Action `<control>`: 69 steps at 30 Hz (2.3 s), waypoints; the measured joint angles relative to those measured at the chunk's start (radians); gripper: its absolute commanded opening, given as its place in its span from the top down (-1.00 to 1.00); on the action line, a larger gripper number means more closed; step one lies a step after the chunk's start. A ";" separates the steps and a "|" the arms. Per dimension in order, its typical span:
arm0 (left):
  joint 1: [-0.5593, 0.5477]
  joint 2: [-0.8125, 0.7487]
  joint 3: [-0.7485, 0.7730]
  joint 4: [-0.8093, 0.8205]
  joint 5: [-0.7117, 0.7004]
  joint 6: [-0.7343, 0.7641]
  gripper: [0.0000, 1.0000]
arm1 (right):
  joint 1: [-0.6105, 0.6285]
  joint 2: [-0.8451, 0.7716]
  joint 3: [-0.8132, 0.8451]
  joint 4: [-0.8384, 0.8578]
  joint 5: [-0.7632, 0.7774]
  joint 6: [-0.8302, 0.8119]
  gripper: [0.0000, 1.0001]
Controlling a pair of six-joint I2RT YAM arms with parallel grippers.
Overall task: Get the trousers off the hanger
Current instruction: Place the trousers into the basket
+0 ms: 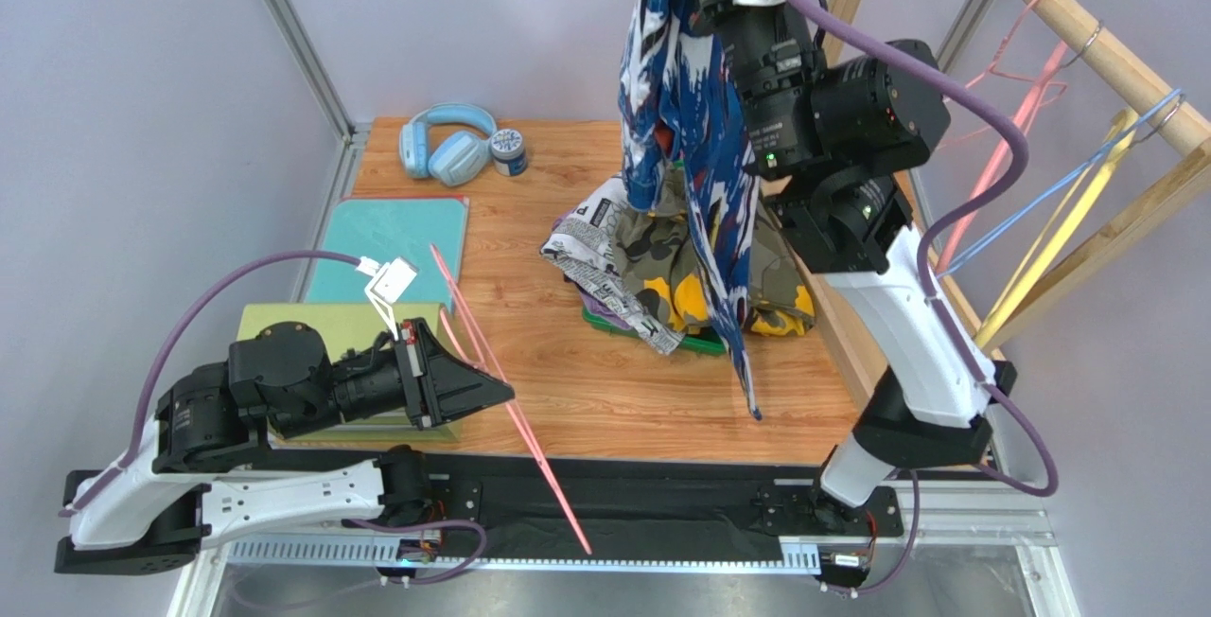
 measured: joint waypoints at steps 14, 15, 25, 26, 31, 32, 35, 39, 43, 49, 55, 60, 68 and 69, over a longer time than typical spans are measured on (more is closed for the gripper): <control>0.000 -0.003 -0.020 0.037 0.012 0.015 1.00 | -0.372 0.183 0.235 0.406 -0.278 0.501 1.00; 0.000 -0.003 -0.020 0.037 0.012 0.015 1.00 | -0.388 0.193 0.237 0.421 -0.280 0.525 1.00; 0.000 -0.009 -0.025 0.039 0.012 0.014 1.00 | -0.507 0.321 0.069 0.438 -0.288 0.608 1.00; 0.000 -0.012 -0.030 0.039 0.013 0.013 1.00 | -0.512 0.319 0.021 0.426 -0.290 0.608 1.00; 0.000 -0.023 -0.062 0.050 0.021 0.012 1.00 | -0.513 0.245 -0.343 0.345 -0.309 0.608 1.00; 0.000 -0.023 -0.069 0.055 0.024 0.011 1.00 | -0.513 0.228 -0.395 0.320 -0.312 0.609 1.00; 0.000 -0.026 -0.095 0.071 0.040 0.009 1.00 | -0.511 0.169 -0.531 0.226 -0.319 0.612 1.00; 0.000 -0.046 -0.139 0.105 0.057 -0.002 1.00 | -0.502 0.021 -0.690 0.139 -0.319 0.619 1.00; 0.000 -0.078 -0.168 0.117 0.065 -0.010 1.00 | -0.496 -0.172 -0.781 0.037 -0.305 0.640 1.00; 0.000 -0.080 -0.164 0.132 0.068 -0.008 1.00 | -0.496 -0.376 -0.861 -0.006 -0.303 0.687 1.00; 0.000 -0.073 -0.151 0.141 0.071 -0.007 1.00 | -0.478 -0.475 -1.106 -0.044 -0.315 0.739 1.00; 0.000 -0.054 -0.142 0.152 0.082 -0.004 1.00 | -0.415 -0.434 -1.255 -0.109 -0.321 0.763 1.00; 0.000 -0.029 -0.142 0.169 0.092 -0.003 1.00 | -0.305 -0.206 -1.220 -0.212 -0.348 0.813 1.00; 0.000 -0.027 -0.142 0.172 0.095 -0.003 1.00 | -0.290 -0.160 -1.191 -0.234 -0.346 0.812 0.99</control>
